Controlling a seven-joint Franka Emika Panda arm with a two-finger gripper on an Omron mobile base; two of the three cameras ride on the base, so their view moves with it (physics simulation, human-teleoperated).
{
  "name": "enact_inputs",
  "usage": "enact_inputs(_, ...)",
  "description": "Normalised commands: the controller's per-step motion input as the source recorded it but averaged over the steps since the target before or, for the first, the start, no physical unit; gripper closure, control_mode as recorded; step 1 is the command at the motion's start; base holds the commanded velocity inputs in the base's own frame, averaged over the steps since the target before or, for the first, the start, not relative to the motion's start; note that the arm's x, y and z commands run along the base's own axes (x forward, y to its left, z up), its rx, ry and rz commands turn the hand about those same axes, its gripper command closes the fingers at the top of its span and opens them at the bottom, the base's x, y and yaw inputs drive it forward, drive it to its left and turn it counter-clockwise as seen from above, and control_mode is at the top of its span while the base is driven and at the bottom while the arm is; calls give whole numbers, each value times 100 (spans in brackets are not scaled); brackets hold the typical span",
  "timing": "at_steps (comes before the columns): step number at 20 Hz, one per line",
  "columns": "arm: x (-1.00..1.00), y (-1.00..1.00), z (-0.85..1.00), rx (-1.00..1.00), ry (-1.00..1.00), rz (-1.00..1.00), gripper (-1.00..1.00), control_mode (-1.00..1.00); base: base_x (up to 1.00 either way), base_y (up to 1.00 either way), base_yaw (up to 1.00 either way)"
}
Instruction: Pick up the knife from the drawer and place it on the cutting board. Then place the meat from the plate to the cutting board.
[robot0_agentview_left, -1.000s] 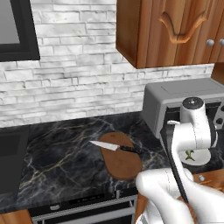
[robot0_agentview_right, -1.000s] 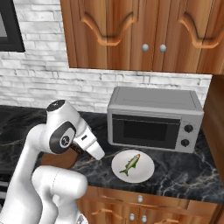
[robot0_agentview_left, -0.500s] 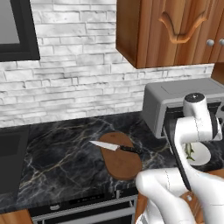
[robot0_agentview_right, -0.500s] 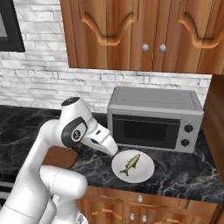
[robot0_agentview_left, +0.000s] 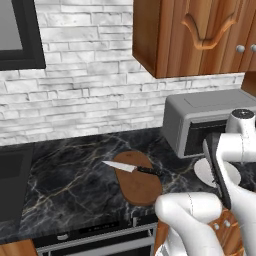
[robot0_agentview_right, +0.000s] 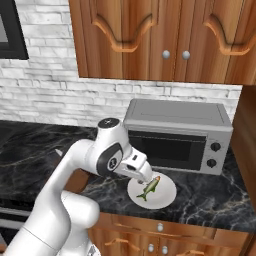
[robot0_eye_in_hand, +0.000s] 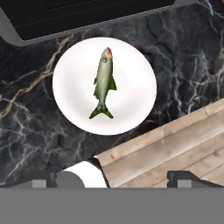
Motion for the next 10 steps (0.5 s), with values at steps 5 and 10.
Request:
enact_inputs(5, 21, -29, -29, 4, 0, 24, -100, -100, 0, 0, 0)
enact_inputs(10, 22, -4, -33, 1, 0, 19, -100, -100, 0, 0, 0)
